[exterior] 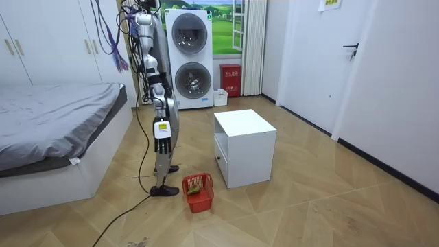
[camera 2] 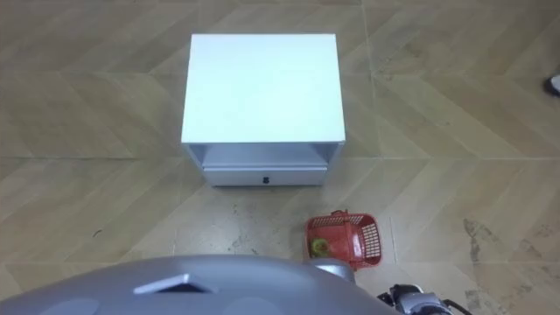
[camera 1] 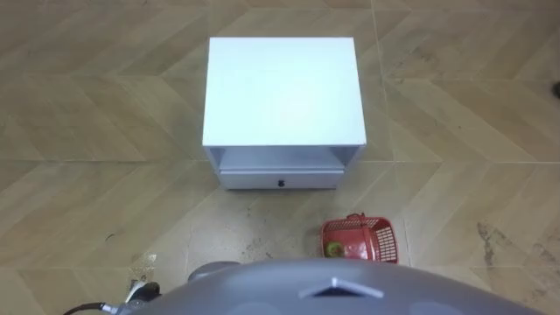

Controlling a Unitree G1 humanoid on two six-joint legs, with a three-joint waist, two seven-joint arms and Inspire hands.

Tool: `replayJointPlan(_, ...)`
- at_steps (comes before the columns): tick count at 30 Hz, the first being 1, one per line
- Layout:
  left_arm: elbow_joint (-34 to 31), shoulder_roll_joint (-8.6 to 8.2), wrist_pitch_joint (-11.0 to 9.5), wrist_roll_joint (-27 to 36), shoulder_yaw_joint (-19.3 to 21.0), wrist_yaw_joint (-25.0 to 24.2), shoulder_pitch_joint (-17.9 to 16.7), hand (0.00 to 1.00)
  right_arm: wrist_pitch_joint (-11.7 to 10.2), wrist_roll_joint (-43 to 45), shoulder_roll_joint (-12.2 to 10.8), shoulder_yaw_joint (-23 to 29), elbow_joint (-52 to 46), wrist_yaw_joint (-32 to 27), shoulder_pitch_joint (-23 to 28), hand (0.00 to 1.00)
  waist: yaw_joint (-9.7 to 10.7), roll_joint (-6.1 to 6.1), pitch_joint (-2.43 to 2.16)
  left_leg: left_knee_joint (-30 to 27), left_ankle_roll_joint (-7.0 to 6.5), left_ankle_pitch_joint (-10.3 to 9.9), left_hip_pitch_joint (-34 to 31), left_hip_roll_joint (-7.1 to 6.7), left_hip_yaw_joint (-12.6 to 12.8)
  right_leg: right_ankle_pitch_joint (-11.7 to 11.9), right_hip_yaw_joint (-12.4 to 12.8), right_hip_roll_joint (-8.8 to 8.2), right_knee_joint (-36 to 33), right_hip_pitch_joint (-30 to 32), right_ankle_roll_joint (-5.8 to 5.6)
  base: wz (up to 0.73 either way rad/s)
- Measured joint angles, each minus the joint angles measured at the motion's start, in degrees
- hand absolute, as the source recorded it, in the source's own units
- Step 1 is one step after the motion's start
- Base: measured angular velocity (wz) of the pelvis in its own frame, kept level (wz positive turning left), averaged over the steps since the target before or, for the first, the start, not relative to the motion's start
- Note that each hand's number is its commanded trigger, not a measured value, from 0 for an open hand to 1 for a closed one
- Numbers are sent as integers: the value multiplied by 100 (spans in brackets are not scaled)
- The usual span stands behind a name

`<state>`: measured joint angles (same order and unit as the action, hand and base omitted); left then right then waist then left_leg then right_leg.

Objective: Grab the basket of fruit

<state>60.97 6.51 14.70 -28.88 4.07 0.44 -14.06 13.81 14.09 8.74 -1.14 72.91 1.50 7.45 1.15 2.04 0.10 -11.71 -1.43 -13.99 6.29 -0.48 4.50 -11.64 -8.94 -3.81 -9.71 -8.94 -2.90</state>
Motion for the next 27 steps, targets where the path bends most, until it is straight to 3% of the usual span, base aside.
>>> replayJointPlan(11,-3,-17,-23,76,-1,38,87,0,0,244,-1,-223,-178,109,51,0,-29,-24,2,3,0,0,-13,2,-6,0,-56,-3,-5,-15,0,0)
replayJointPlan(27,-14,-44,-94,120,18,156,66,0,-9,243,1,-58,-301,-227,46,0,-10,-101,-3,-28,-45,-29,-67,-15,8,-6,-65,-40,-139,100,-9,-1)
